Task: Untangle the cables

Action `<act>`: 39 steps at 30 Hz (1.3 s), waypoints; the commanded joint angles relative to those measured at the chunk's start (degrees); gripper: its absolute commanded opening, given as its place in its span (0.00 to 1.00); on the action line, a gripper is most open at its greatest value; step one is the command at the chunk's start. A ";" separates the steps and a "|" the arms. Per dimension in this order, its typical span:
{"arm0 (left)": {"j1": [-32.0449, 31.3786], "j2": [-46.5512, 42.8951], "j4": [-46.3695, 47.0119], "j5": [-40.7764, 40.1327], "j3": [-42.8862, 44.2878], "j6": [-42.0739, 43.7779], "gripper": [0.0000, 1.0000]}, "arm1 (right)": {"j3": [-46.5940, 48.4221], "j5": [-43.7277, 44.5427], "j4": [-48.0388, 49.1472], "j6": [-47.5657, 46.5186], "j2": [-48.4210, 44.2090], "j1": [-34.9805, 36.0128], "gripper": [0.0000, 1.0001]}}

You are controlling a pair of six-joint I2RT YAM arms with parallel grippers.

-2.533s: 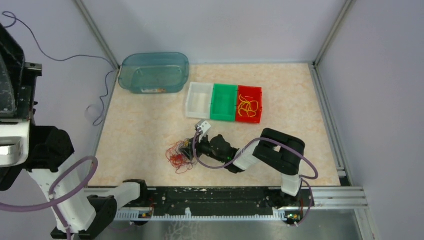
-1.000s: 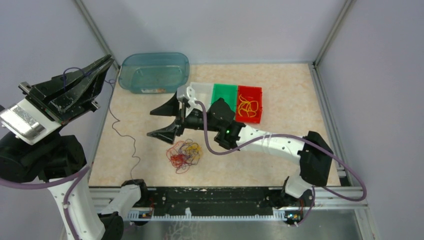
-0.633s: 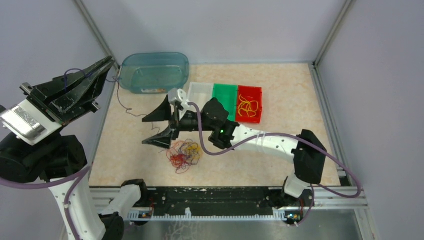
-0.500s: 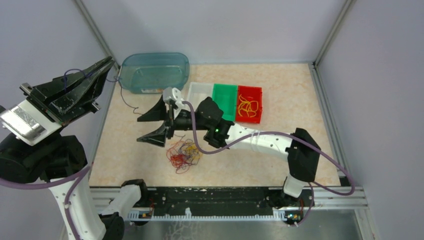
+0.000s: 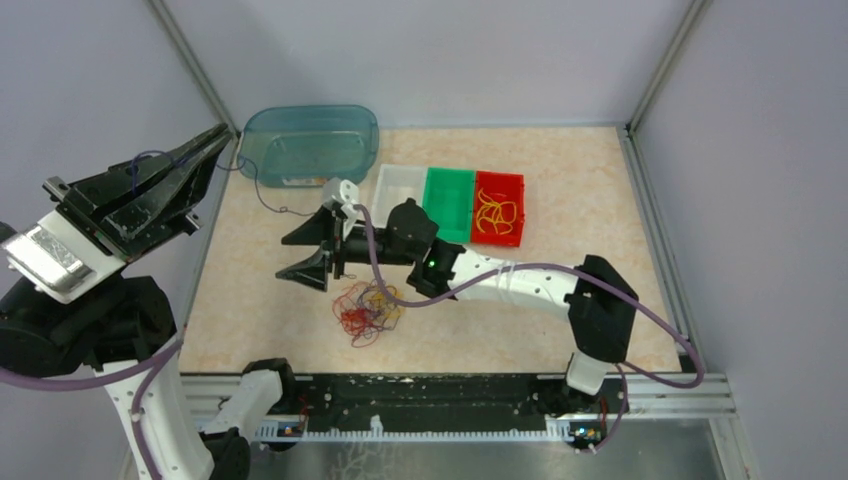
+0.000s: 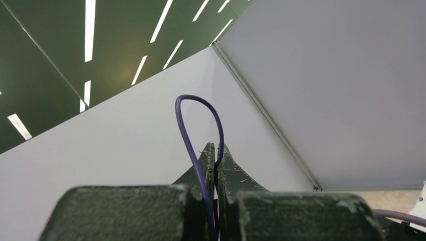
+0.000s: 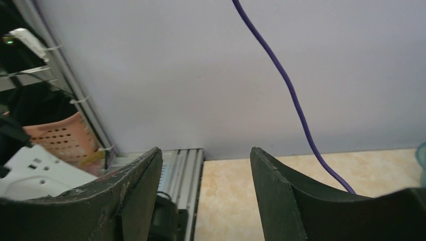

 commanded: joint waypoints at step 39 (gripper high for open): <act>0.80 -0.08 -1.88 0.90 -4.03 -4.31 0.00 | 0.52 1.74 -3.09 -3.53 -5.36 -0.62 0.61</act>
